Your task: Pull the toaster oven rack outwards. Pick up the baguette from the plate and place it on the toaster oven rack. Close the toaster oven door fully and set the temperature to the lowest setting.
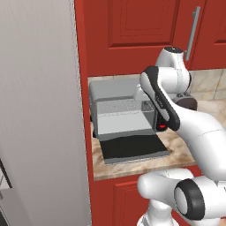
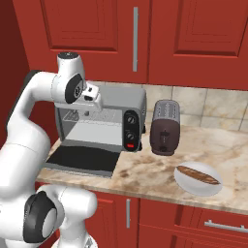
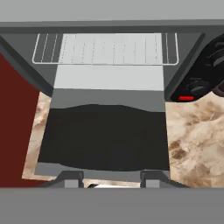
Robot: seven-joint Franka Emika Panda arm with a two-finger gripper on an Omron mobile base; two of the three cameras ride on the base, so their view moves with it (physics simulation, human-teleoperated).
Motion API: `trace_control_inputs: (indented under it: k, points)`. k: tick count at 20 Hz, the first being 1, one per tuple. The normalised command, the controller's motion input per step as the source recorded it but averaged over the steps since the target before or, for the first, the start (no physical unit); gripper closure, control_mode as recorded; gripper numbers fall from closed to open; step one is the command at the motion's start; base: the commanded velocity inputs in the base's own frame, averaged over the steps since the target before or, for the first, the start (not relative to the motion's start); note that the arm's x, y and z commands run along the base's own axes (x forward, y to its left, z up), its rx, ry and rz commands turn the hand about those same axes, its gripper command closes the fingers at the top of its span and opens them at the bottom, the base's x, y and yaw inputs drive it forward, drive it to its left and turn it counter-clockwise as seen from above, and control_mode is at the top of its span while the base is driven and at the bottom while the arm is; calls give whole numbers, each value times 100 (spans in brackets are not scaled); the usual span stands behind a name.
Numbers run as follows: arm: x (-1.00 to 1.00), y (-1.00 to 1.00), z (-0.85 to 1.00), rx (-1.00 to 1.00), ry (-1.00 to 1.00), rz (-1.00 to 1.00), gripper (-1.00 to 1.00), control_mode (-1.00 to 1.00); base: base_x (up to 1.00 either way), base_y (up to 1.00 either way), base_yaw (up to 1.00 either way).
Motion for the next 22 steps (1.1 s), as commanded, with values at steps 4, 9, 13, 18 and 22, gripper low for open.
trace_control_inputs:
  k: [4,9,13,18,22]
  points:
    - [-29,0,-13,2,-15,0,-100,-100,0,0,0]
    - [-23,0,-34,13,-35,-6,-100,-100,0,0,0]
    - [0,14,-29,7,-21,-5,-100,-100,0,0,0]
    - [0,9,-20,1,-9,-1,-100,-100,0,0,0]
    - [8,1,-10,-7,0,0,-100,-100,0,0,0]
